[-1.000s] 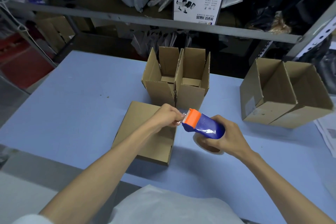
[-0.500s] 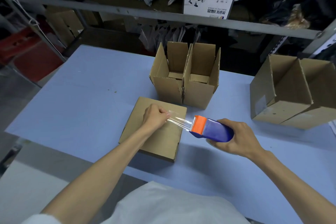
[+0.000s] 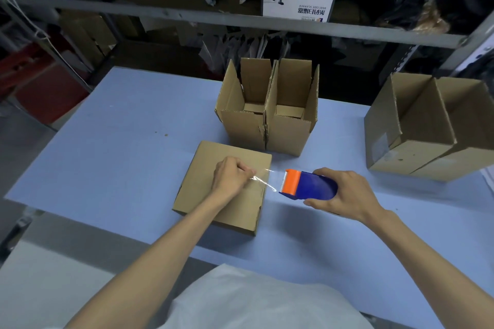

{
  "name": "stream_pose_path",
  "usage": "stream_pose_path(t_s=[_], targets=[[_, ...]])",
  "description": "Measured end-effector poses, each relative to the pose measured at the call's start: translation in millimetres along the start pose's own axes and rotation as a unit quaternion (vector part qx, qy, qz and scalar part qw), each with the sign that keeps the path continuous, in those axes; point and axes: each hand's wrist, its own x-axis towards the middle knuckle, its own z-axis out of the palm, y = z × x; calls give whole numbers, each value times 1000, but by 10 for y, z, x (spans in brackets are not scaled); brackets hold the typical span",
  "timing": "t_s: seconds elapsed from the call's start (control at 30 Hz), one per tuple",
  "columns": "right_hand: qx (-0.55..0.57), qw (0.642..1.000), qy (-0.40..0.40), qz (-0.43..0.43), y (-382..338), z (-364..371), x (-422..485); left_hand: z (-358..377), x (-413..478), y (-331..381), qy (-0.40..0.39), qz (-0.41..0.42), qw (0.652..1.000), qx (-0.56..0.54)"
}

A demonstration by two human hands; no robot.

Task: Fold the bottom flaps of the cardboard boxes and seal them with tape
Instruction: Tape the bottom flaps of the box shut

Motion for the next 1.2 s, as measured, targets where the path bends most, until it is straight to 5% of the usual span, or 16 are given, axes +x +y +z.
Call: stream_pose_path(t_s=[0.53, 0.77, 0.9, 1.07, 1.2], targets=[[-32, 999, -43, -1, 76, 57, 181, 44, 61, 135, -33, 38, 991, 126], [-36, 998, -58, -5, 48, 93, 238, -34, 128, 242, -89, 47, 960, 260], [-51, 997, -63, -9, 50, 89, 253, -70, 170, 168, -35, 72, 934, 349], [-69, 994, -84, -12, 25, 122, 312, 18, 145, -115, -29, 213, 966, 143], [-97, 987, -127, -7, -121, 213, 491, 81, 190, -167, -49, 227, 967, 103]])
